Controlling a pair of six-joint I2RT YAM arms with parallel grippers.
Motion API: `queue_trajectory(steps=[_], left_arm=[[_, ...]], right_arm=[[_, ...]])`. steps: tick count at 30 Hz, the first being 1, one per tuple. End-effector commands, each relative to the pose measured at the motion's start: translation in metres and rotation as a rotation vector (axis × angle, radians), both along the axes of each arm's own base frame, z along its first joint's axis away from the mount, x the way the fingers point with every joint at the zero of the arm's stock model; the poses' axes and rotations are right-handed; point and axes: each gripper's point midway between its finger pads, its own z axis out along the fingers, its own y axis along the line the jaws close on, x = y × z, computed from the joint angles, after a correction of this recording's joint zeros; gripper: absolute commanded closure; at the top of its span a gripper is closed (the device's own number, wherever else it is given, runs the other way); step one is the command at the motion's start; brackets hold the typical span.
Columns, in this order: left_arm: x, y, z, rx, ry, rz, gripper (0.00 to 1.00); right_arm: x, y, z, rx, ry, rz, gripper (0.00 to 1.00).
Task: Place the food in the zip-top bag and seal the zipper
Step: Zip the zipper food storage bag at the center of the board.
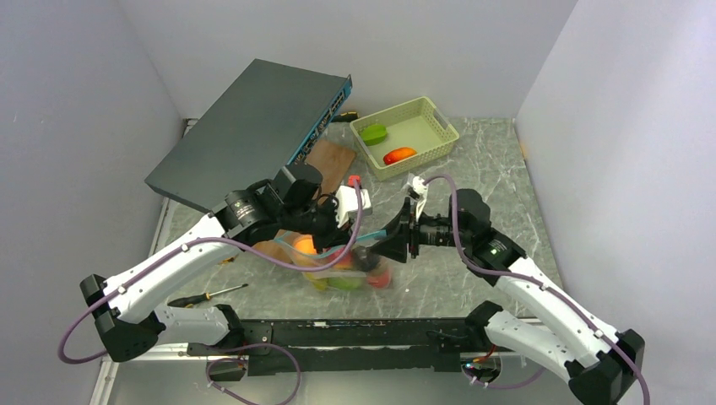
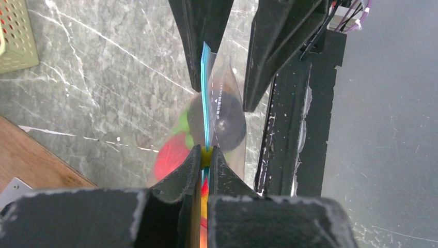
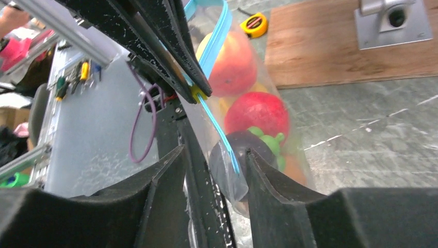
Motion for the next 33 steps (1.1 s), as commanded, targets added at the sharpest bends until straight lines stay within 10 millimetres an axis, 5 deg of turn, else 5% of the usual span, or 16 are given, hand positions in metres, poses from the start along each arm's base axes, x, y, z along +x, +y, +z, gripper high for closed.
queue_trajectory(steps=[1,10,14,18,20,27,33], left_arm=[[-0.008,-0.003,0.008,-0.046,0.017,-0.025,1.0],[-0.012,-0.002,0.013,-0.061,0.019,-0.038,1.0],[-0.013,-0.002,0.015,-0.072,0.019,-0.037,1.0],[-0.013,-0.002,0.014,-0.069,0.024,-0.034,1.0],[-0.012,0.0,0.012,-0.064,0.025,-0.022,1.0],[-0.007,0.007,0.009,-0.053,0.007,0.031,1.0],[-0.004,0.014,0.009,-0.041,-0.012,0.059,1.0]], right_arm=[[-0.015,0.007,0.014,0.002,-0.006,0.144,0.51],[-0.019,0.023,0.019,-0.001,0.039,0.304,0.54],[-0.017,0.027,0.018,0.004,0.054,0.321,0.69],[-0.011,0.026,0.021,0.001,0.032,0.272,1.0],[-0.005,0.022,0.02,-0.023,0.021,0.215,1.0],[0.036,-0.016,0.005,-0.17,0.036,-0.205,1.0],[0.065,-0.094,0.011,-0.214,-0.015,-0.701,1.0]])
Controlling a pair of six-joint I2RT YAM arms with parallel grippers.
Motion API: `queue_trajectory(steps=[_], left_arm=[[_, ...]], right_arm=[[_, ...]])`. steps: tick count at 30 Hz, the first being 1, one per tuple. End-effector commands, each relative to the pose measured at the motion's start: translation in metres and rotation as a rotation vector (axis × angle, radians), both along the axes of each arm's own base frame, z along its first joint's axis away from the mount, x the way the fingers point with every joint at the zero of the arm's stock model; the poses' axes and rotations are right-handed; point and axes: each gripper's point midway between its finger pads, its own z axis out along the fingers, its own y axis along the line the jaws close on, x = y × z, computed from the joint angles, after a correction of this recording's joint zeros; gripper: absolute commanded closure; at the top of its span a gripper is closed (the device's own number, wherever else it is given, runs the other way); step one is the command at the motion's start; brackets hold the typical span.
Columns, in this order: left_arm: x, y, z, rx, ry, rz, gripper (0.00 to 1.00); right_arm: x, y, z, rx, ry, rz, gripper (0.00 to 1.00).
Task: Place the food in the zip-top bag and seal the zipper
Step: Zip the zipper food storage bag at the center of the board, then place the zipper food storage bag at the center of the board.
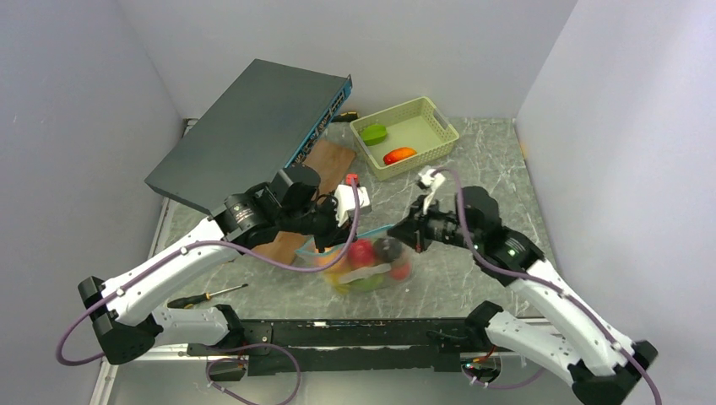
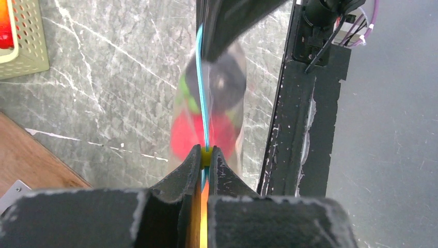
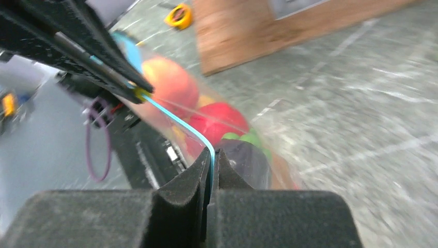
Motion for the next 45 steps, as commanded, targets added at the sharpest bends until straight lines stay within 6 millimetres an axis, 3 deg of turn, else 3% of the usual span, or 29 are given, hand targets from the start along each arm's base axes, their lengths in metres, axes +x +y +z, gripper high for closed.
queue_trajectory(steps=[1,4,9,20,23,27,29,30,31,34,39,45], left_arm=[[-0.008,0.019,0.008,0.001,-0.013,0.028,1.0],[-0.008,0.023,0.003,0.012,-0.016,0.04,1.0],[-0.008,0.033,-0.008,0.043,-0.007,0.069,1.0],[-0.011,0.039,-0.017,0.066,0.014,0.088,0.98],[-0.012,0.036,-0.012,0.044,0.022,0.088,0.81],[-0.01,0.028,0.006,-0.034,0.023,0.108,0.52],[-0.007,0.028,0.014,-0.062,0.011,0.135,0.32],[-0.004,0.028,0.019,-0.075,0.001,0.148,0.17],[-0.002,0.029,0.022,-0.082,-0.01,0.165,0.13],[0.004,0.034,0.033,-0.105,-0.042,0.212,0.08],[0.006,0.042,0.054,-0.164,-0.07,0.26,0.05],[-0.007,0.048,0.08,-0.273,-0.042,0.268,0.06]], right_arm=[[0.047,-0.088,0.019,-0.048,-0.132,-0.581,1.0],[0.048,-0.116,0.023,-0.004,-0.165,-0.734,1.0],[0.048,-0.139,0.022,-0.007,-0.176,-0.849,1.0],[0.046,-0.128,0.019,-0.004,-0.18,-0.78,1.0],[0.045,-0.113,0.016,-0.006,-0.172,-0.702,1.0],[0.049,-0.094,0.005,-0.018,-0.118,-0.642,1.0],[0.055,-0.092,0.0,-0.026,-0.102,-0.653,1.0],[0.058,-0.092,-0.002,-0.034,-0.095,-0.67,1.0],[0.063,-0.093,-0.006,-0.049,-0.088,-0.688,1.0],[0.079,-0.102,-0.022,-0.146,-0.045,-0.788,1.0],[0.1,-0.141,-0.05,-0.28,0.05,-1.036,1.0],[0.11,-0.182,-0.098,-0.232,0.231,-1.19,1.0]])
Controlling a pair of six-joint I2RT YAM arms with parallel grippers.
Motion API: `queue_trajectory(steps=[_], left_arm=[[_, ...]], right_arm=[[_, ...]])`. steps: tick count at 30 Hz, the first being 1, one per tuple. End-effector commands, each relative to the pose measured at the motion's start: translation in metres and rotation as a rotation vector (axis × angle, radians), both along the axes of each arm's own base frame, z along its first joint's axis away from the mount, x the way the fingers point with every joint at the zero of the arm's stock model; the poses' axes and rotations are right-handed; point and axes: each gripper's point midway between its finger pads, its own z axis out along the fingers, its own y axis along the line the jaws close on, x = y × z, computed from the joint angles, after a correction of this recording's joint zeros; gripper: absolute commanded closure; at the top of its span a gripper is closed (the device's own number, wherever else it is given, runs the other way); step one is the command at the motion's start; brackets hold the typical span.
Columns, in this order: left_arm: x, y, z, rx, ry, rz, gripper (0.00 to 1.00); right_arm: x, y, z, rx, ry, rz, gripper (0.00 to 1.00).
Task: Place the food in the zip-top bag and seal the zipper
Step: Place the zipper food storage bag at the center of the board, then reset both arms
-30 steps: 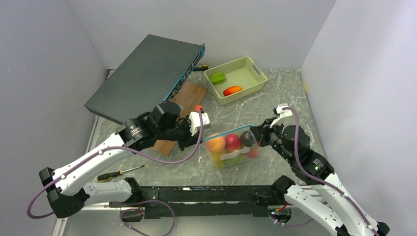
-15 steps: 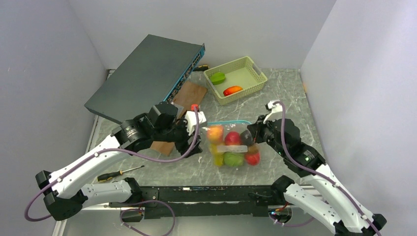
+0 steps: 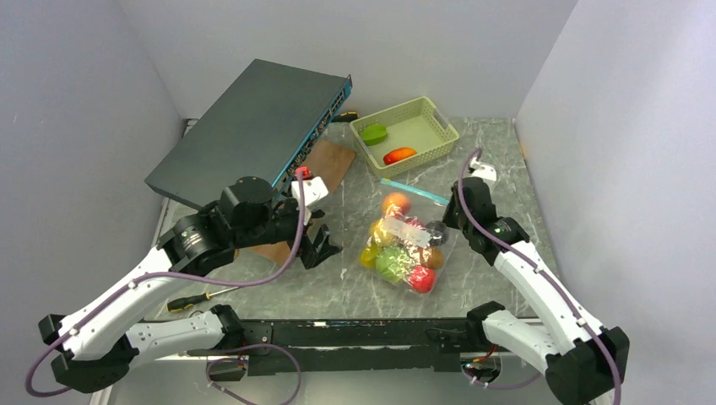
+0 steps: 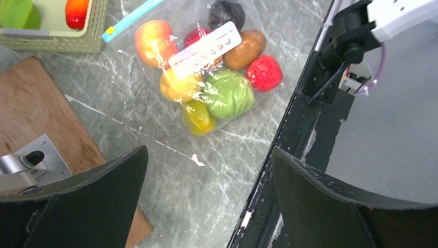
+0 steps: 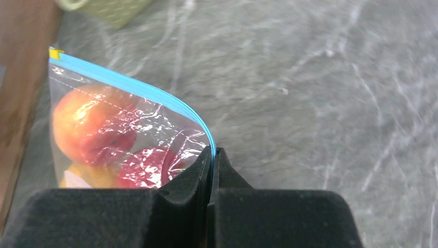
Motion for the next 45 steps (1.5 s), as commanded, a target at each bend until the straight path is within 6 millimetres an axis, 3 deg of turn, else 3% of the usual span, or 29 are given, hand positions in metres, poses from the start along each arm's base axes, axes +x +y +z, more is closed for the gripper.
queue_trajectory(steps=[1,7,11,17,20,25,32,36,40,42,45], left_arm=[[-0.006,0.004,0.052,-0.167,-0.044,0.025,0.06],[-0.013,0.02,0.081,-0.247,-0.076,0.061,0.06],[-0.01,0.036,0.092,-0.269,-0.093,0.137,0.06],[-0.016,0.054,0.109,-0.335,-0.121,0.182,0.05],[-0.017,0.063,0.116,-0.351,-0.128,0.209,0.06],[-0.022,0.079,0.129,-0.391,-0.152,0.242,0.05],[-0.025,0.106,0.152,-0.452,-0.187,0.328,0.03],[-0.028,0.13,0.172,-0.518,-0.22,0.395,0.0],[-0.035,0.153,0.192,-0.582,-0.265,0.438,0.0],[-0.038,0.167,0.2,-0.608,-0.285,0.468,0.0],[-0.043,0.188,0.21,-0.642,-0.313,0.519,0.0]], right_arm=[[0.003,-0.029,-0.025,0.102,0.041,-0.157,1.0],[-0.005,-0.048,-0.064,0.165,0.102,-0.253,1.0],[-0.014,-0.055,-0.078,0.168,0.111,-0.302,0.88],[-0.02,-0.059,-0.079,0.173,0.092,-0.323,0.73],[-0.018,-0.062,-0.066,0.146,0.067,-0.309,0.62],[-0.015,-0.066,-0.02,0.099,-0.038,-0.244,0.42],[-0.025,-0.05,0.074,0.103,-0.224,-0.056,0.23],[-0.04,-0.046,0.135,0.117,-0.372,0.014,0.13],[-0.064,-0.047,0.191,0.124,-0.545,0.057,0.1],[-0.078,-0.049,0.215,0.117,-0.627,0.071,0.01],[-0.094,-0.059,0.238,0.102,-0.706,0.042,0.0]])
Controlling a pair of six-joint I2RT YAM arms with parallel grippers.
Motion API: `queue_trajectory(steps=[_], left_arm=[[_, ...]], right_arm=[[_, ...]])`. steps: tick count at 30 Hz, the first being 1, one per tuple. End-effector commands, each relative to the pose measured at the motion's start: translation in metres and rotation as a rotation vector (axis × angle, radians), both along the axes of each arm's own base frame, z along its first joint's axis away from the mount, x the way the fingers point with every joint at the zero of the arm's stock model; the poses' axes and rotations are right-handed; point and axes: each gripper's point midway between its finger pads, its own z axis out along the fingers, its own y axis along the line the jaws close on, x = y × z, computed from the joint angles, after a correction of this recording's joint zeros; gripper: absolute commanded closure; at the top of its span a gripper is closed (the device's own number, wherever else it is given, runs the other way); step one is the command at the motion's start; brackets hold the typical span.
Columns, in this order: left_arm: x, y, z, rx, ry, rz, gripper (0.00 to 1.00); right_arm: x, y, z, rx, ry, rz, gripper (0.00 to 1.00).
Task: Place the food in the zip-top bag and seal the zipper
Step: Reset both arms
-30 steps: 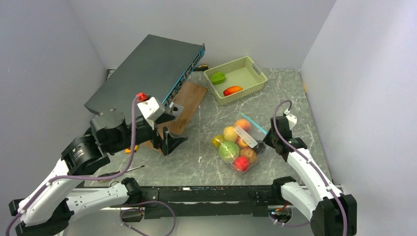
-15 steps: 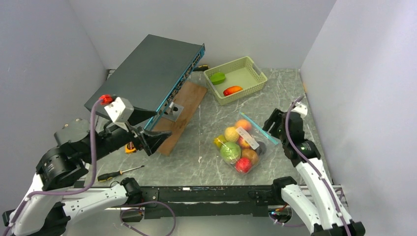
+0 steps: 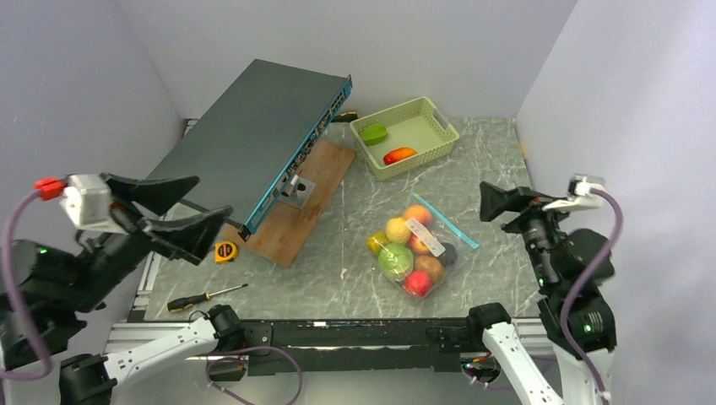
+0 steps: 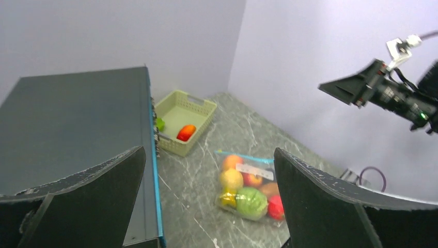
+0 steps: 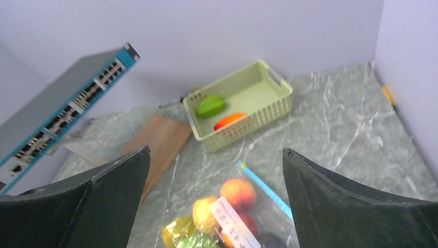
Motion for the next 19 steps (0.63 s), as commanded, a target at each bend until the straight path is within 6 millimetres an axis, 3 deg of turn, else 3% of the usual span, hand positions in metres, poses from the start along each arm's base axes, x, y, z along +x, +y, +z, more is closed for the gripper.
queue_trajectory(steps=[1,7,10,19], left_arm=[[-0.006,0.039,0.022,-0.09,-0.036,0.107,0.0],[-0.018,0.062,0.032,-0.146,-0.091,0.134,0.0],[-0.017,0.068,0.032,-0.154,-0.088,0.155,0.0],[-0.002,0.054,0.021,-0.101,-0.042,0.177,0.0]], right_arm=[[-0.025,-0.012,0.038,-0.042,-0.119,-0.027,0.0],[-0.05,-0.044,0.065,0.001,-0.159,-0.189,0.0],[-0.057,-0.048,0.071,-0.005,-0.173,-0.198,0.0],[-0.06,-0.051,0.076,0.019,-0.207,-0.217,0.0]])
